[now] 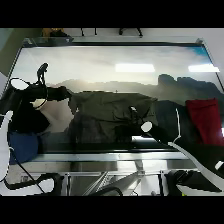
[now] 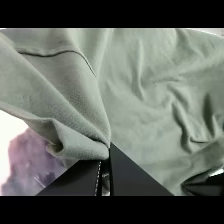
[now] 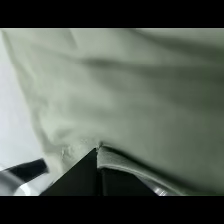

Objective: Fold the shirts.

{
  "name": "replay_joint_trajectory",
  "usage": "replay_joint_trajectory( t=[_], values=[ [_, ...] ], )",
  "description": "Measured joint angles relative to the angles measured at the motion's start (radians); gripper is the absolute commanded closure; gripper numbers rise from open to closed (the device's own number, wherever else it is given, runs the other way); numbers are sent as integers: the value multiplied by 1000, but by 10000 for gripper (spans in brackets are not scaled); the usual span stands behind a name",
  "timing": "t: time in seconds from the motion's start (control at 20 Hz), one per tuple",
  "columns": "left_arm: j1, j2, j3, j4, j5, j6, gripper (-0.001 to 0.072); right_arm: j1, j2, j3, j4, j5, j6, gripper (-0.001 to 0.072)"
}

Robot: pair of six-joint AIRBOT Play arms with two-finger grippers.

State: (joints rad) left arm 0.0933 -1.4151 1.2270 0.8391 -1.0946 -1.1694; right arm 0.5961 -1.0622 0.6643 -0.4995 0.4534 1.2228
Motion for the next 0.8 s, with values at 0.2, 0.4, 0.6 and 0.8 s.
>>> replay_joint_trajectory(
  t=[0.2,0.4,0.6,0.8],
  values=[
    [9,121,76,-8,5,0,693,-49,106,187,7,106,-83,697],
    [37,332,322,-61,8,0,693,-262,272,587,-43,277,-148,697],
    [89,505,705,-67,40,-9,693,-513,312,1143,-92,468,-169,697],
    [168,609,933,-59,57,-23,693,-630,318,1482,-114,549,-177,698]
  ],
)
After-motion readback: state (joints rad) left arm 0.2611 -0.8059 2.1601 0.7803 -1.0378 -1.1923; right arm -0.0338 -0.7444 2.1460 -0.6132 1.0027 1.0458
